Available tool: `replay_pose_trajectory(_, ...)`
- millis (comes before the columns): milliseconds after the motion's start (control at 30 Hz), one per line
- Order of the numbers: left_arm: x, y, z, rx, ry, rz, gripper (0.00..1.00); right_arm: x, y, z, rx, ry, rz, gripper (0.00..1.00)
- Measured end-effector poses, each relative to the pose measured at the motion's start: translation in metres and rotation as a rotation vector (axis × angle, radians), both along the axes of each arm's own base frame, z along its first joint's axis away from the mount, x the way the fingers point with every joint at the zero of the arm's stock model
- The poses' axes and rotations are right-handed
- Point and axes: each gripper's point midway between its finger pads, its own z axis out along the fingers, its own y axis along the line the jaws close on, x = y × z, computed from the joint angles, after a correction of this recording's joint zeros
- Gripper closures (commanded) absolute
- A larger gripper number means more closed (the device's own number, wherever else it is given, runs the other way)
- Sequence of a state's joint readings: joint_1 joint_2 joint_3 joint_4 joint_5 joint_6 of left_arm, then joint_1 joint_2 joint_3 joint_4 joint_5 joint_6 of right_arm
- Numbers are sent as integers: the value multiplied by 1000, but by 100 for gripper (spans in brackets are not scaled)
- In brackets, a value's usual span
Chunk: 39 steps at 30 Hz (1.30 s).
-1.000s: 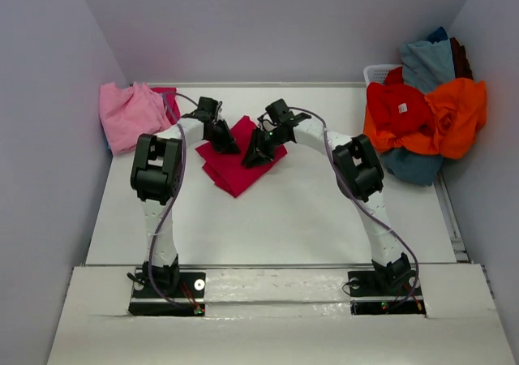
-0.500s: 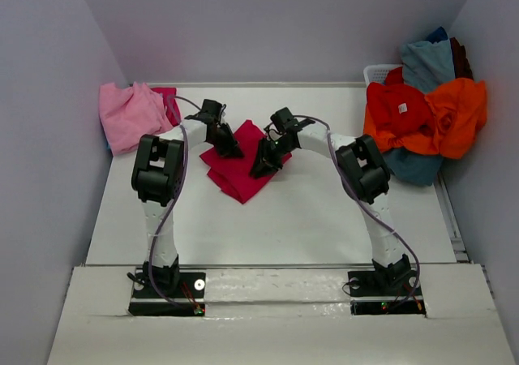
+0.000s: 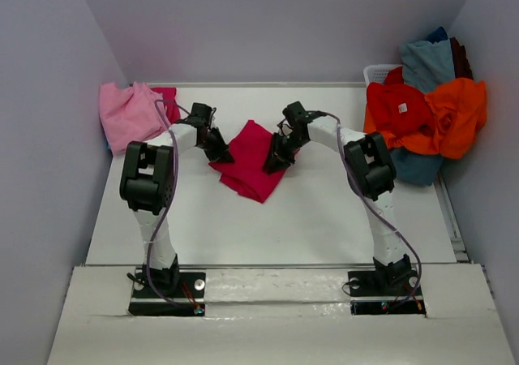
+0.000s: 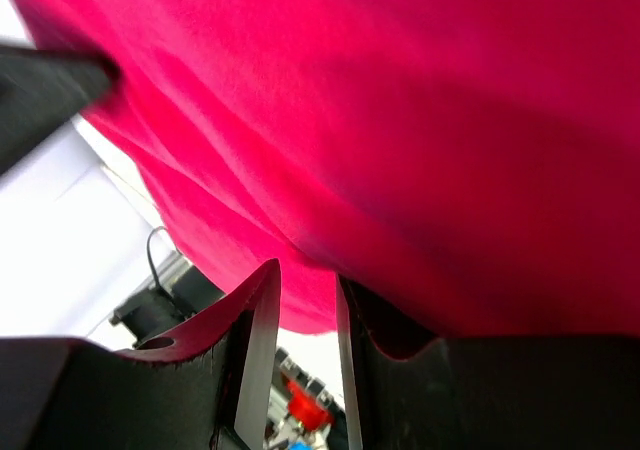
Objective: Fold and stack the t-shirts
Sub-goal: Fold the tshirt
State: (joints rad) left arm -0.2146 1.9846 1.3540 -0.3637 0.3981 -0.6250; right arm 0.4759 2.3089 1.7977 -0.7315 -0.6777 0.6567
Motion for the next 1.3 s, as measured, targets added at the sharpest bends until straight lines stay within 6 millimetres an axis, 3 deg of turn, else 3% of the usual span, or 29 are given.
replay_pose_trajectory(200, -14, 3, -5, 6, 19, -6, 82, 43, -15, 11, -24, -69, -46, 65)
replay_pose_trajectory(333, -20, 3, -8, -2, 32, -13, 82, 57, -19, 10, -36, -83, -55, 65)
replay_pose_trajectory(633, -33, -3, -9, -30, 39, -35, 83, 63, -19, 2, -49, -67, -53, 65)
replay_pose_trajectory(1033, -63, -50, -6, -56, 55, -169, 83, 96, -25, 5, -20, -109, -88, 65)
replay_pose_trajectory(1200, -67, -54, -2, -56, 63, -187, 83, 94, -27, 3, -22, -106, -89, 64)
replay_pose_trajectory(1300, -59, -57, 9, -58, 43, -194, 83, 90, -28, 4, -25, -104, -83, 64)
